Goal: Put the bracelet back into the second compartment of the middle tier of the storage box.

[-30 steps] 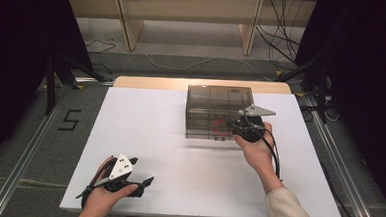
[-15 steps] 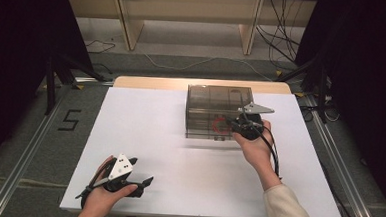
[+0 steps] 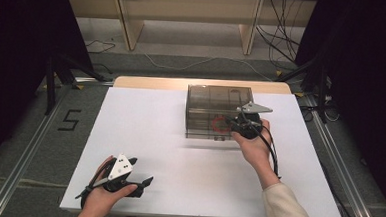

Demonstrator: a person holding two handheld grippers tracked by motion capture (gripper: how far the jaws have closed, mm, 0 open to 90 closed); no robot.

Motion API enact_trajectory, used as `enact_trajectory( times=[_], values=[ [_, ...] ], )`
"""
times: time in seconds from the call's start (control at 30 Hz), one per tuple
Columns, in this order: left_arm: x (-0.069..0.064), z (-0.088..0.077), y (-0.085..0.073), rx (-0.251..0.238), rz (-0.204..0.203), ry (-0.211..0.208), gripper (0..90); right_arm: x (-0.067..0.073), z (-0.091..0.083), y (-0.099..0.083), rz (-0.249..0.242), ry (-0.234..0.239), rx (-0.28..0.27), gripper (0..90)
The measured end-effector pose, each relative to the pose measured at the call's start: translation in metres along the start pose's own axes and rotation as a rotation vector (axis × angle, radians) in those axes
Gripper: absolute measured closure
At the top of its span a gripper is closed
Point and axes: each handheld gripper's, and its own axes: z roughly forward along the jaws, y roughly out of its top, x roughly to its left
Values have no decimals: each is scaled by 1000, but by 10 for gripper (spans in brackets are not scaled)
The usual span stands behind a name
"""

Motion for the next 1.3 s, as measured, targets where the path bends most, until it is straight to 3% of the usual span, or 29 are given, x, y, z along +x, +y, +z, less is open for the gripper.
enact_trajectory(
  times=[1.3],
  values=[
    [0, 0, 0, 0, -1, -2, 163, 2, 14, -5, -8, -23, 23, 883]
  ],
)
